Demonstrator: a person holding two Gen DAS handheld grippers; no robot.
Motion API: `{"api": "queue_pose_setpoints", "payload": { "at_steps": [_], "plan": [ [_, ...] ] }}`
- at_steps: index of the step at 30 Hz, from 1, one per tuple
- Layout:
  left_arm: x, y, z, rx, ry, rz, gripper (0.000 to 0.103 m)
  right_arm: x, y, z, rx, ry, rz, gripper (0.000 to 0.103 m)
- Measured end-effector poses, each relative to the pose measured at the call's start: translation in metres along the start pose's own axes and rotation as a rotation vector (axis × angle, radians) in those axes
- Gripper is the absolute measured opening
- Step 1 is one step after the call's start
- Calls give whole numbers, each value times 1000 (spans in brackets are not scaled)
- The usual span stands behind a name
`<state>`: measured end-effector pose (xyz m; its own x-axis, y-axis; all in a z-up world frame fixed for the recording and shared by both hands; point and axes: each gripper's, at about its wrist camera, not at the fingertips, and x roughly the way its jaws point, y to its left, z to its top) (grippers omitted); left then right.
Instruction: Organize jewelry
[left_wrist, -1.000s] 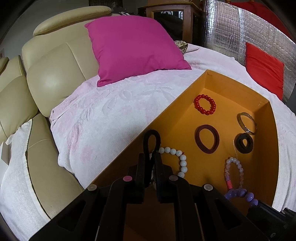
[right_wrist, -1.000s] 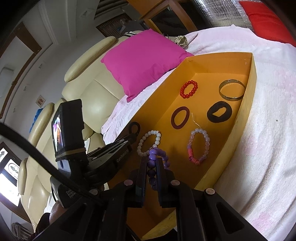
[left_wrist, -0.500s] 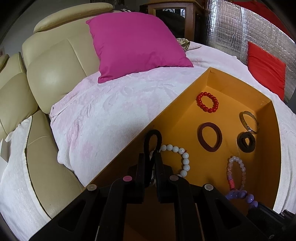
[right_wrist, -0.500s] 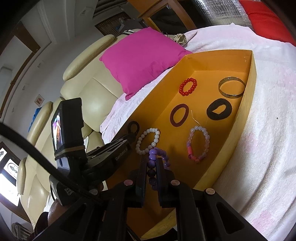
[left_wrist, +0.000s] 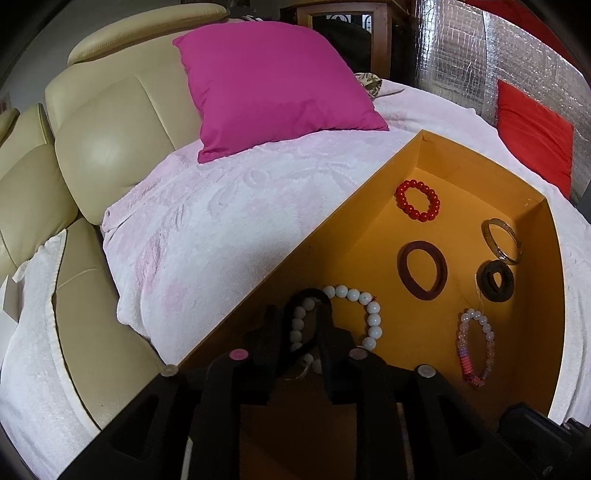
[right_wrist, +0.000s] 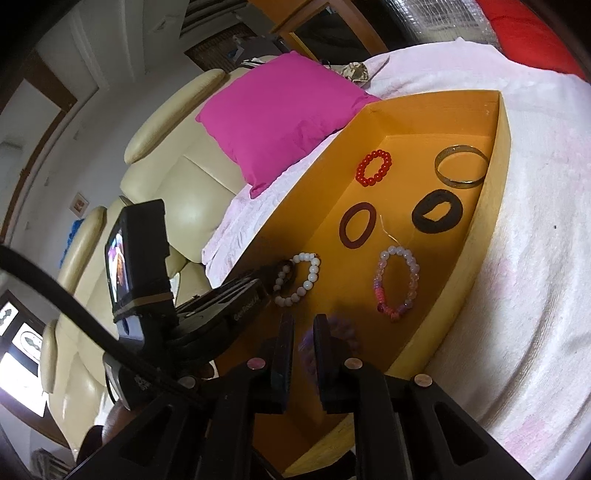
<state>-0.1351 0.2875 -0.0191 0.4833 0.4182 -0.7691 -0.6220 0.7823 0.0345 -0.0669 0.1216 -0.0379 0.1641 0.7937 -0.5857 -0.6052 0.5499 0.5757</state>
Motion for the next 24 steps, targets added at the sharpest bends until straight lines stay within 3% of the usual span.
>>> {"api": "queue_pose_setpoints", "payload": {
  "at_steps": [12,14,24],
  "plan": [
    [-20,-6,1,28,-97,-13,51,-12,-6,5,13,-53,-21,14],
    [-25,-6,2,28,-127,-4,63,-13,-8,6,19,-60,-29,14],
    [-52,-16,4,51,-228,-22,67,-33,-18,10,31,-101,-62,14]
  ]
}}
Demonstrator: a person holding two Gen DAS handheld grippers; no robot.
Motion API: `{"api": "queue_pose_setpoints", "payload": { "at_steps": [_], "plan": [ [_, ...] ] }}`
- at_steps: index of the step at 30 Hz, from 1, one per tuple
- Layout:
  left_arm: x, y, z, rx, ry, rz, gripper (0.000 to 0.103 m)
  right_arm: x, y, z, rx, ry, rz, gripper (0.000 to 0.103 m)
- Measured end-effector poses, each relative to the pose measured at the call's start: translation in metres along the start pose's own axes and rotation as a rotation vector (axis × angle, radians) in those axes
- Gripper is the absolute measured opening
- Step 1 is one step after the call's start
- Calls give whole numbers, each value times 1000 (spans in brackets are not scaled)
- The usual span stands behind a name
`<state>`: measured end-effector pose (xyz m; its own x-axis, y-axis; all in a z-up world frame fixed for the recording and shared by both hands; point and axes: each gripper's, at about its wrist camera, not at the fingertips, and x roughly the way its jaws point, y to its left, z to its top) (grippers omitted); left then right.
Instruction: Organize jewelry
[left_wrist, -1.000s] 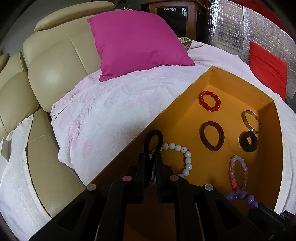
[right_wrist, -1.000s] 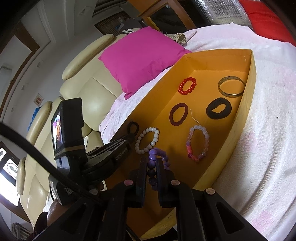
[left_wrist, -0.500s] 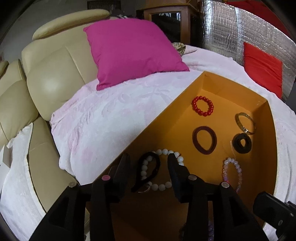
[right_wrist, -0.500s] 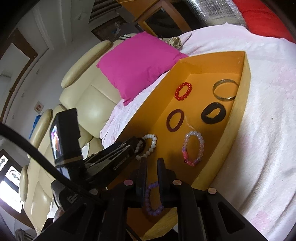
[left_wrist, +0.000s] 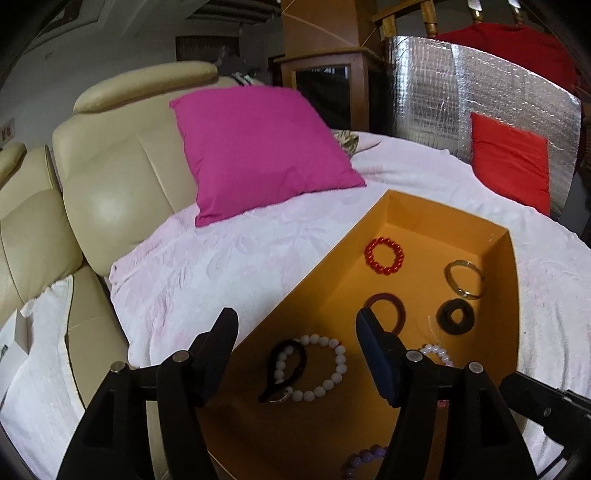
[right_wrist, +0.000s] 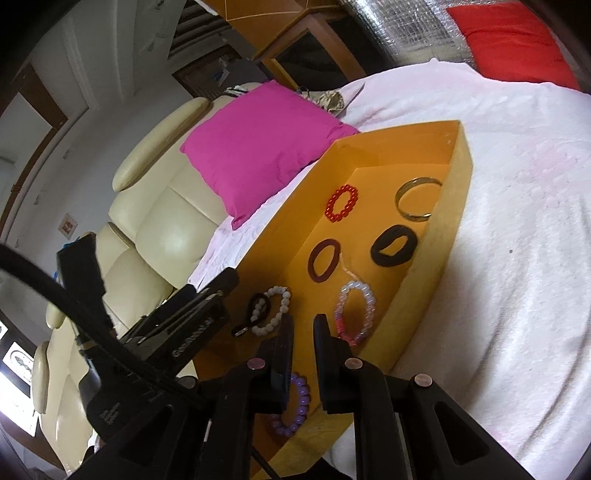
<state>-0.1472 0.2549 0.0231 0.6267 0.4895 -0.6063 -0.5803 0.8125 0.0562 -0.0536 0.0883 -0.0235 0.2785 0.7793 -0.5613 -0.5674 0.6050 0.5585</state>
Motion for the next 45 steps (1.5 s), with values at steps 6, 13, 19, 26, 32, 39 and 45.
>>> {"api": "queue_pose_setpoints", "payload": {
  "at_steps": [6,13,19,26,32,39,45],
  "plan": [
    [-13,-14,4,22,-30,-13,68,-16,-13,4,26,-27,-11,14],
    [-21,-31,4,51,-46,-28,68,-28,-24,10,58,-53,-28,14],
    [-25,-37,2,50,-46,-26,69,-43,-39,13,107,-94,-46,35],
    [-30,-43,2,61,-62,-14,73,-55,-44,19,117,-127,-54,35],
    [-36,-50,3,58,-71,-19,77,-64,-48,18,108,-146,-81,35],
    [-42,-59,4,60,-63,-32,78,-81,-50,17,65,-180,-121,35],
    [-53,-69,4,52,-48,-56,81,-97,-43,15,-21,-224,-170,35]
  ]
}}
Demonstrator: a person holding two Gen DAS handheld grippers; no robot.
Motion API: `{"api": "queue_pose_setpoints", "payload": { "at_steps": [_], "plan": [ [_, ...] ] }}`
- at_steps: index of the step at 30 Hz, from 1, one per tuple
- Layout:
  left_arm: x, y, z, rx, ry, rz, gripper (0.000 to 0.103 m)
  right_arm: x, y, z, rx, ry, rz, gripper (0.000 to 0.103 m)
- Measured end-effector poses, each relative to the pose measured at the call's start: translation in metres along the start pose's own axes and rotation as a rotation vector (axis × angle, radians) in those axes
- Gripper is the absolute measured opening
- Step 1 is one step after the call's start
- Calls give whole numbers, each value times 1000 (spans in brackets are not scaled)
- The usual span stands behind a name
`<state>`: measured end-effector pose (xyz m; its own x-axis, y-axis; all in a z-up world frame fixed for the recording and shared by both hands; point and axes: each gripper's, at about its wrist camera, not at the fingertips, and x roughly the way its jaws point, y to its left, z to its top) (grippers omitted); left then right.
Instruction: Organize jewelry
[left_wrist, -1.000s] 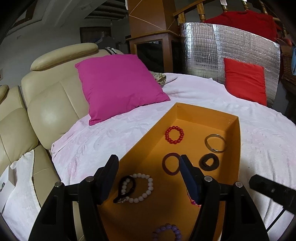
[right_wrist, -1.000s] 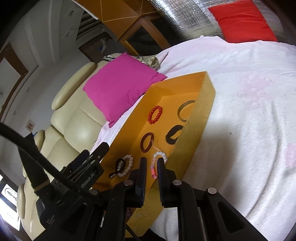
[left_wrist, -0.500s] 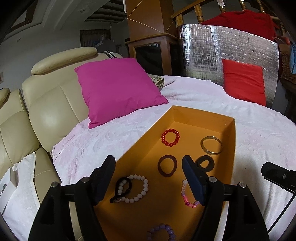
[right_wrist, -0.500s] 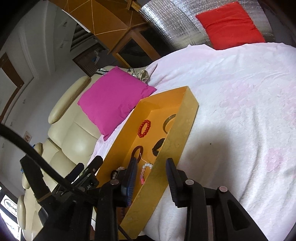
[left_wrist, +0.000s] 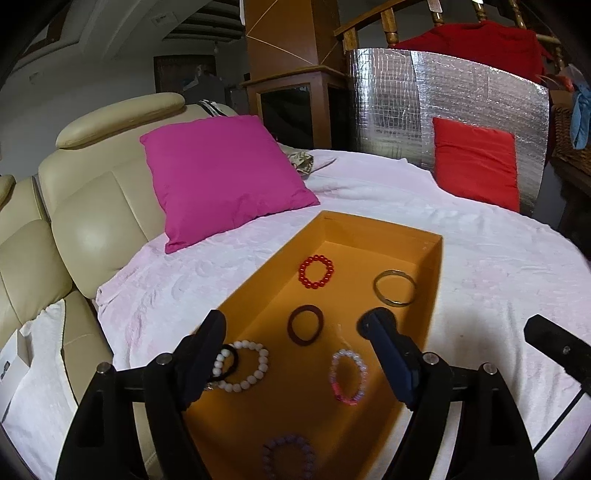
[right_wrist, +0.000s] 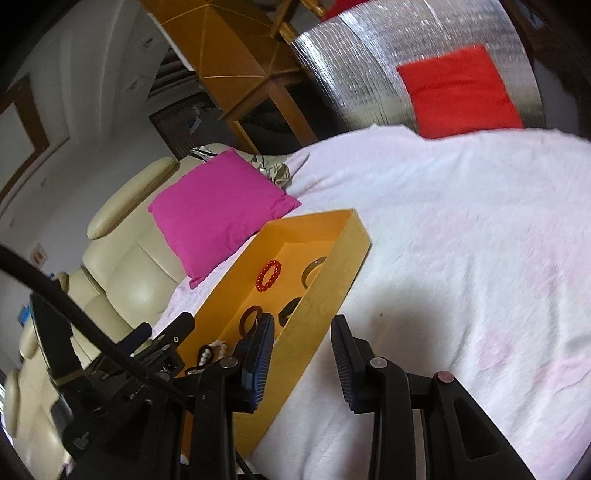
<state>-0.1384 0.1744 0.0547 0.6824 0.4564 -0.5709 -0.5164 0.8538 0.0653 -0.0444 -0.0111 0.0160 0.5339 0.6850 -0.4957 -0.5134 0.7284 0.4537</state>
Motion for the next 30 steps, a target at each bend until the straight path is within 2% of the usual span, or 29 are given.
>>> {"api": "queue_pose_setpoints", "payload": {
  "at_steps": [3,5,19,23,30],
  "plan": [
    [-9,-10,2,11,-6,-14,84,-12,4,0,-54,-33,-25,38],
    [-17,-19,5,33,-17,-30,87,-21,1,1,-68,-60,-41,47],
    [-42,-83,8,115,-7,-99,88,-78,-52,8,-27,-161,-135,47],
    [-52,-88,8,129,-37,-74,88,-90,-57,8,-27,-175,-128,47],
    [-74,-64,17,108,-90,41,88,-94,-20,6,-147,-201,-46,47]
  ]
}}
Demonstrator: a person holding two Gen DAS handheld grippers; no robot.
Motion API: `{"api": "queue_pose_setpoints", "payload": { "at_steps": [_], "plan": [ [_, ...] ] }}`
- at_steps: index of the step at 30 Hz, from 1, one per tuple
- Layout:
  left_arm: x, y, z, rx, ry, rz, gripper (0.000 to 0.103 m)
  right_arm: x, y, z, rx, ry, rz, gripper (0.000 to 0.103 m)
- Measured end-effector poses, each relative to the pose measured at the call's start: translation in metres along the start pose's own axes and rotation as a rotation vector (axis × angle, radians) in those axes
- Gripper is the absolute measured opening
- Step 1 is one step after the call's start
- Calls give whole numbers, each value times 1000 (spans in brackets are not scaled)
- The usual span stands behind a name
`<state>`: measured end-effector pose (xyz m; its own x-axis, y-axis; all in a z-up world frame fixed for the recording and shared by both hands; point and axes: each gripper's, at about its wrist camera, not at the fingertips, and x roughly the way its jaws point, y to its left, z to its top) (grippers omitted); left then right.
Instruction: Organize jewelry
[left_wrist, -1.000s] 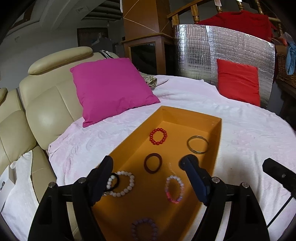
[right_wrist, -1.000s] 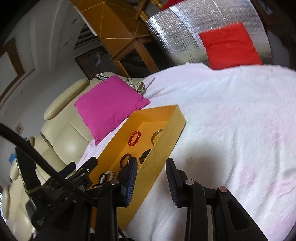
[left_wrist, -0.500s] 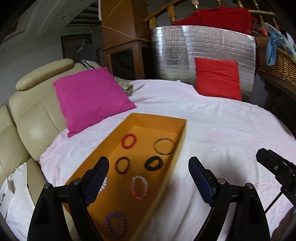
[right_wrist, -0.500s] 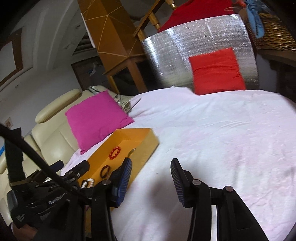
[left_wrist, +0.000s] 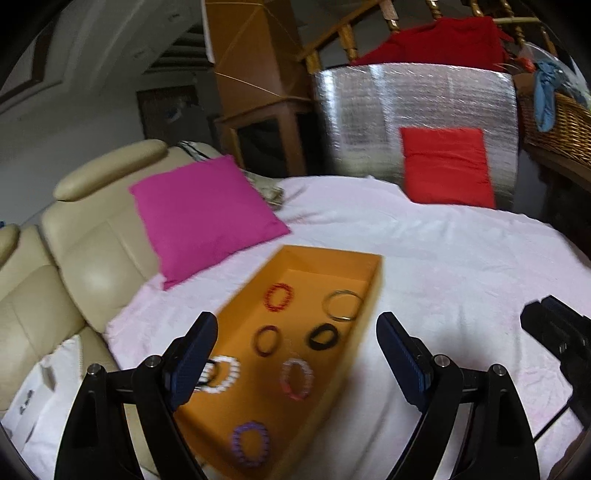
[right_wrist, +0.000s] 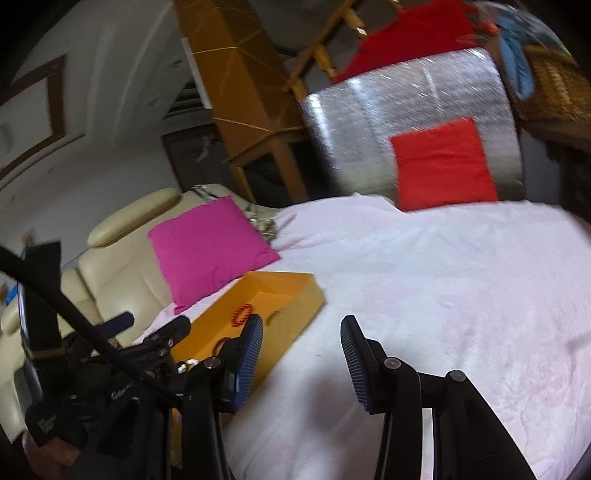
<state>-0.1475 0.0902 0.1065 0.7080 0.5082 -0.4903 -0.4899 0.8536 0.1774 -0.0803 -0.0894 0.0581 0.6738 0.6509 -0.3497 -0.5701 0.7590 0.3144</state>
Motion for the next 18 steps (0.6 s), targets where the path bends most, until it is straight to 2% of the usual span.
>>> {"api": "queue_pose_setpoints", "payload": {
  "at_steps": [2,6,15,18],
  "plan": [
    [-6,16,4,-23,-15,45,88,2,13,-1,-38,-7,24,47],
    [-15,45,6,-85,-18,121,88,7,38,-3,-91,-18,65,54],
    [-25,87,5,-141,-18,242,88,38,96,-9,-164,16,145,56],
    [-26,98,3,-168,-17,251,88,49,103,-9,-152,32,146,57]
  ]
}}
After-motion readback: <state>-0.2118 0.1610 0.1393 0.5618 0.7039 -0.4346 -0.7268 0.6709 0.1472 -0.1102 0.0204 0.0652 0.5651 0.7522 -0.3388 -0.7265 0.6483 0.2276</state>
